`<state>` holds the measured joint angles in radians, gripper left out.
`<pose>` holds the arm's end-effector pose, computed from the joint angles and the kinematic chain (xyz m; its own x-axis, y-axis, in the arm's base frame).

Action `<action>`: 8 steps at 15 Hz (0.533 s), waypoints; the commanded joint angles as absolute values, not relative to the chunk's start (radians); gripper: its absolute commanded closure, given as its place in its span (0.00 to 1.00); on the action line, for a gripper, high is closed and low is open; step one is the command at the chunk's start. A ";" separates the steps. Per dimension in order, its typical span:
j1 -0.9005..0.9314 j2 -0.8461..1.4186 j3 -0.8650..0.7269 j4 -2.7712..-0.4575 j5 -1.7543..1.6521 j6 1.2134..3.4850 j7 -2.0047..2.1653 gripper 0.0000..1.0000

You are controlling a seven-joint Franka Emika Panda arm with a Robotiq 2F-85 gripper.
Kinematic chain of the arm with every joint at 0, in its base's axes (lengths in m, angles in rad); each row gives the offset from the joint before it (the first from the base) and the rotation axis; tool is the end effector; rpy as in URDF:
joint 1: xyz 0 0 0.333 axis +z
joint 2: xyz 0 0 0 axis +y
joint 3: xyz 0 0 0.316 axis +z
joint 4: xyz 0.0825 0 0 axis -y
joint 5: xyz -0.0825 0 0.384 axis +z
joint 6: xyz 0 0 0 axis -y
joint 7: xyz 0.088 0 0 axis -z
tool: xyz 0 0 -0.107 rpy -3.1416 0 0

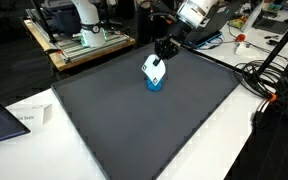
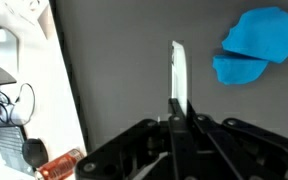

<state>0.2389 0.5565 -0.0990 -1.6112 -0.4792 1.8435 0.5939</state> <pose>0.6535 0.0627 0.2915 0.9668 -0.2507 -0.0487 -0.1837 -0.8154 0.5490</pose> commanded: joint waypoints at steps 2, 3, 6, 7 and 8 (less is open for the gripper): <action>0.278 0.612 -0.116 -1.527 -0.485 1.645 0.774 0.99; 0.279 0.622 -0.112 -1.515 -0.475 1.608 0.813 0.99; 0.272 0.642 -0.098 -1.496 -0.454 1.566 0.913 0.99; 0.265 0.648 -0.094 -1.492 -0.441 1.573 0.945 0.99; 0.263 0.658 -0.094 -1.485 -0.435 1.573 0.977 0.99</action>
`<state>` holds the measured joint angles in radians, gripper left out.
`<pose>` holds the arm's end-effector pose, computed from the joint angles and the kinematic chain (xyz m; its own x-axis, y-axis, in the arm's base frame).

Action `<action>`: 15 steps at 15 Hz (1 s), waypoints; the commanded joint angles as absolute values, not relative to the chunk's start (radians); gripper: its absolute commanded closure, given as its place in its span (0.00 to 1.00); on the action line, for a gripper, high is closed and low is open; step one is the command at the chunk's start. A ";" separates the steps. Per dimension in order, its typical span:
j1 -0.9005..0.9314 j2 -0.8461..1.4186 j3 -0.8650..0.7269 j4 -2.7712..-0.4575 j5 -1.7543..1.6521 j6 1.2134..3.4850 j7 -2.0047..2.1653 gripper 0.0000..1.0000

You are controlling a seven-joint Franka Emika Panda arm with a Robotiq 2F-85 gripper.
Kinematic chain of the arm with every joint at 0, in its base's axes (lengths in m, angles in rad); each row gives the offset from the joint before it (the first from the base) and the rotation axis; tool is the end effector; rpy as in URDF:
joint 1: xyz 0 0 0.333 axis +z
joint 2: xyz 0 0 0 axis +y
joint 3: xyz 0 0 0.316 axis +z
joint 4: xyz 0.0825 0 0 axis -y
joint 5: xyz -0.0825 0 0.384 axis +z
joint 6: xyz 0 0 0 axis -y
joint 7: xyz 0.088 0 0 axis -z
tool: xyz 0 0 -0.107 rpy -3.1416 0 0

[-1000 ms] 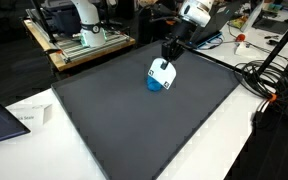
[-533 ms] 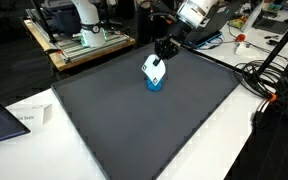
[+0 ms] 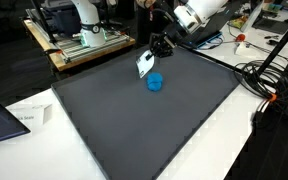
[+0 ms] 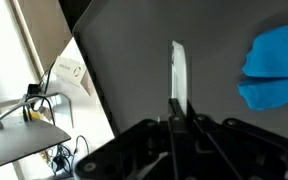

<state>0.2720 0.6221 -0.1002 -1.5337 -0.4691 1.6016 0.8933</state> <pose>0.6397 0.0718 0.2749 0.8434 -0.5372 0.0038 -0.3964 -0.6175 0.6794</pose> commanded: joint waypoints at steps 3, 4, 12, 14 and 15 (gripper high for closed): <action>0.246 0.685 -0.096 -1.461 -0.404 1.574 1.047 0.99; 0.241 0.694 -0.097 -1.453 -0.396 1.571 1.065 0.99; 0.238 0.739 -0.115 -1.444 -0.379 1.577 1.286 0.99; 0.240 0.737 -0.114 -1.461 -0.384 1.587 1.339 0.99; 0.241 0.734 -0.113 -1.468 -0.385 1.589 1.363 0.99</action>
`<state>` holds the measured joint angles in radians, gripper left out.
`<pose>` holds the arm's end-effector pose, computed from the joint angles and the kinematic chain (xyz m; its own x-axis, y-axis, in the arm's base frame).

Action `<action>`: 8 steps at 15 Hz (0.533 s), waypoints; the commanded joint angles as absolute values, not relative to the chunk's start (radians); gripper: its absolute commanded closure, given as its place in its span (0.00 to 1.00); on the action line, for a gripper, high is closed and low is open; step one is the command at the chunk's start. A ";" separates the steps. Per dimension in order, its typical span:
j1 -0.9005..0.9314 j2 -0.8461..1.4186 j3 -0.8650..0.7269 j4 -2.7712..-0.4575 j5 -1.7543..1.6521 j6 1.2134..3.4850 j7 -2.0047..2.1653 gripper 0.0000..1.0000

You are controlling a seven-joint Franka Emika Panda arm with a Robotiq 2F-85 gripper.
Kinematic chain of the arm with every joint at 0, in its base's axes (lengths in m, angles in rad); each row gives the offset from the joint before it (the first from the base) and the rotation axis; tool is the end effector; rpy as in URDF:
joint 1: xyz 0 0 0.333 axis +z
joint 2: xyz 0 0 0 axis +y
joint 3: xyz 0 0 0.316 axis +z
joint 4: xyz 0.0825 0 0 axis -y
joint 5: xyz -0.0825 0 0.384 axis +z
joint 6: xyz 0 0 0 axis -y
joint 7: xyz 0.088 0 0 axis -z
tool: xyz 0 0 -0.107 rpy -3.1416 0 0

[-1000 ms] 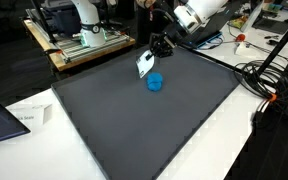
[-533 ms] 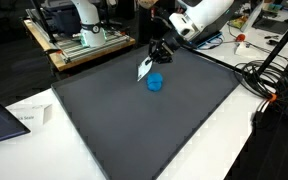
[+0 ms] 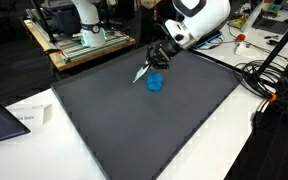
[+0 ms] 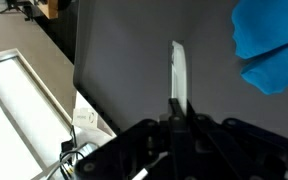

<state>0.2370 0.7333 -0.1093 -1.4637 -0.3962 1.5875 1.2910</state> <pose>0.6480 0.0526 0.2281 0.5730 -0.7928 0.2077 -0.6848 -0.3239 0.6528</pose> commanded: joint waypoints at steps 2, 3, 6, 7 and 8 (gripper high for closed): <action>0.241 0.727 -0.109 -1.477 -0.390 1.593 1.388 0.99; 0.240 0.725 -0.107 -1.476 -0.391 1.588 1.393 0.99; 0.242 0.722 -0.105 -1.481 -0.398 1.587 1.397 0.99; 0.245 0.717 -0.107 -1.493 -0.411 1.599 1.399 0.99; 0.247 0.710 -0.107 -1.506 -0.420 1.607 1.398 0.99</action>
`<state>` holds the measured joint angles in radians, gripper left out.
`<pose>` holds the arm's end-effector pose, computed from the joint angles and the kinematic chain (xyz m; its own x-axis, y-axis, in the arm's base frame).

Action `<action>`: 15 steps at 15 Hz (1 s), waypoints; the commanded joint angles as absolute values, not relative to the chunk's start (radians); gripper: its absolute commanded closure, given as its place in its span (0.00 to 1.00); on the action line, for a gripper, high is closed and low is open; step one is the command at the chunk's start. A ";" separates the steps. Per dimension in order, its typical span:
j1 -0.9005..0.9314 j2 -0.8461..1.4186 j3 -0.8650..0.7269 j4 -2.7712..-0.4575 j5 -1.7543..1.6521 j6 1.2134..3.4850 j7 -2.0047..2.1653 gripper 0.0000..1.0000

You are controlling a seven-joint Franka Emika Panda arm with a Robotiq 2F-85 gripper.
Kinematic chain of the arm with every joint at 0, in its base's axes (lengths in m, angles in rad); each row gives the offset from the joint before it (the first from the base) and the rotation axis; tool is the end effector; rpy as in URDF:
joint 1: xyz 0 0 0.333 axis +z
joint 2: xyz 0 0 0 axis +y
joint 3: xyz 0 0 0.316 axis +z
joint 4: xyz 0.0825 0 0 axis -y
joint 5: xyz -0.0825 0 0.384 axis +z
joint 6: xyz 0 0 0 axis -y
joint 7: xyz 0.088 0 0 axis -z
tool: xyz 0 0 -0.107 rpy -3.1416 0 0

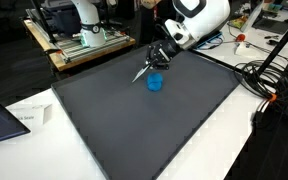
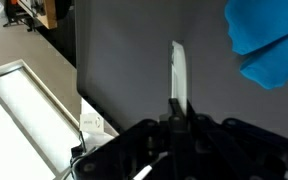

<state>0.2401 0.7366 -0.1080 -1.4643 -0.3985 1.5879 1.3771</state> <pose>0.6474 0.0550 0.2257 0.5174 -0.8144 0.2627 -0.7279 -0.2575 0.6355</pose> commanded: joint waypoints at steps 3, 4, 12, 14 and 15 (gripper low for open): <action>0.233 0.709 -0.101 -1.502 -0.397 1.553 1.367 0.99; 0.232 0.700 -0.101 -1.511 -0.401 1.549 1.363 0.99; 0.178 0.600 -0.087 -1.588 -0.401 1.515 1.152 0.99; 0.157 0.564 -0.085 -1.618 -0.398 1.522 1.072 0.99; 0.146 0.545 -0.083 -1.634 -0.397 1.530 1.026 0.99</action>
